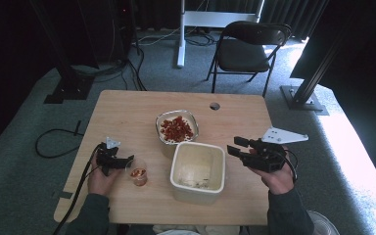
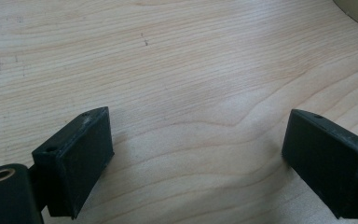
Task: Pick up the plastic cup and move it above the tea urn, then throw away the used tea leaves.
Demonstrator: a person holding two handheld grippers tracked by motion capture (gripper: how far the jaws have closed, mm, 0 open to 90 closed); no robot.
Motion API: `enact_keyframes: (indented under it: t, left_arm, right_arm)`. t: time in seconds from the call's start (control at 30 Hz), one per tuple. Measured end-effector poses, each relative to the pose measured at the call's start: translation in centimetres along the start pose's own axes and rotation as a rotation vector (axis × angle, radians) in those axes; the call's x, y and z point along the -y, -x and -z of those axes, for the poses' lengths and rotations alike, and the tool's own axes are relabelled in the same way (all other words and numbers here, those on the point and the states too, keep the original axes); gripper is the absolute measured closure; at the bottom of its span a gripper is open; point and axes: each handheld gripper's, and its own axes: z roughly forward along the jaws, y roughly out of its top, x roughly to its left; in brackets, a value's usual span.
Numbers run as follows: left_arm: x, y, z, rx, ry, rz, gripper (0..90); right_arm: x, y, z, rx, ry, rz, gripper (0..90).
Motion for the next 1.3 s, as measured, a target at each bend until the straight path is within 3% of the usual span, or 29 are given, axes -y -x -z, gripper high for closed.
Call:
enact_keyframes:
  t: [0.23, 0.33, 0.53, 0.6, 0.83, 0.97, 1.2, 1.3]
  left_arm:
    - [0.1, 0.1, 0.1, -0.004, 0.000, 0.004, 9.2]
    - [0.1, 0.1, 0.1, -0.004, 0.000, 0.004, 9.2]
    - [0.1, 0.1, 0.1, -0.006, 0.000, 0.006, 9.2]
    - [0.1, 0.1, 0.1, -0.006, 0.000, 0.006, 9.2]
    - [0.3, 0.1, 0.3, -0.012, 0.001, 0.011, 9.3]
    - [0.6, -0.3, 0.7, -0.016, 0.021, 0.013, 19.9]
    - [0.9, -0.8, 1.0, -0.021, 0.037, 0.020, 30.9]
    - [1.0, -0.8, 1.2, -0.024, 0.040, 0.027, 35.0]
  right_arm:
    - [1.3, 0.6, -0.5, 0.068, -0.051, 0.020, 50.8]
    - [1.6, 1.0, -0.7, 0.082, -0.051, 0.006, 50.6]
    - [3.1, 2.0, -1.8, 0.184, -0.071, 0.011, 49.2]
    - [3.4, 2.2, -2.0, 0.199, -0.074, 0.010, 49.2]
    - [6.7, 4.9, -3.7, 0.364, -0.133, 0.002, 44.2]
    - [9.4, 6.7, -5.4, 0.503, -0.181, 0.021, 44.2]
    - [13.9, 9.3, -6.9, 0.554, -0.262, -0.039, 45.6]
    - [14.5, 10.0, -7.0, 0.548, -0.253, -0.063, 45.6]
